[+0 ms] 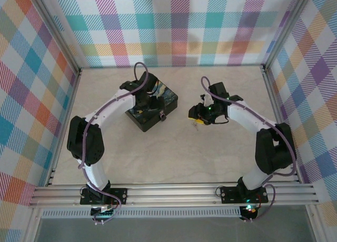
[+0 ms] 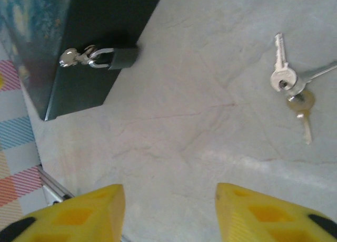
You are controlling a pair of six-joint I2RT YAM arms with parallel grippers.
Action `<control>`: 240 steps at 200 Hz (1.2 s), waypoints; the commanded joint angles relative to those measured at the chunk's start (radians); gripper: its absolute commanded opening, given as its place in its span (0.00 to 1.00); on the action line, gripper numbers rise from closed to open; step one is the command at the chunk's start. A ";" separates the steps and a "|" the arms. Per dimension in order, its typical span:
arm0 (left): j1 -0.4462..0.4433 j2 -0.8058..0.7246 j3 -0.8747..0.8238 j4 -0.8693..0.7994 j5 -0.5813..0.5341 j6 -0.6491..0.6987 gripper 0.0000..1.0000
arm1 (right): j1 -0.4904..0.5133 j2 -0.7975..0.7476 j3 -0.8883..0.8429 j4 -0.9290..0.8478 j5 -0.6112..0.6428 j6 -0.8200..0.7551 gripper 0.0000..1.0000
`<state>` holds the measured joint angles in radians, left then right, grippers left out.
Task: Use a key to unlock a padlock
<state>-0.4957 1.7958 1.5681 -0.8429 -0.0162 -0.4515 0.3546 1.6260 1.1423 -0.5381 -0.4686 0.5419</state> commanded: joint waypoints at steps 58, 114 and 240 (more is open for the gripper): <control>0.000 -0.136 -0.056 -0.073 0.021 0.019 0.94 | -0.003 0.127 0.073 -0.026 0.216 -0.072 0.47; -0.014 -0.202 -0.129 -0.058 0.008 -0.005 0.94 | -0.001 0.230 0.105 -0.015 0.257 -0.052 0.43; -0.014 -0.184 -0.106 -0.008 0.118 -0.010 0.94 | 0.095 0.400 0.256 -0.172 0.449 -0.176 0.38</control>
<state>-0.5026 1.6169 1.4570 -0.8581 0.0895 -0.4564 0.4282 1.9984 1.3785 -0.6319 -0.0929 0.4007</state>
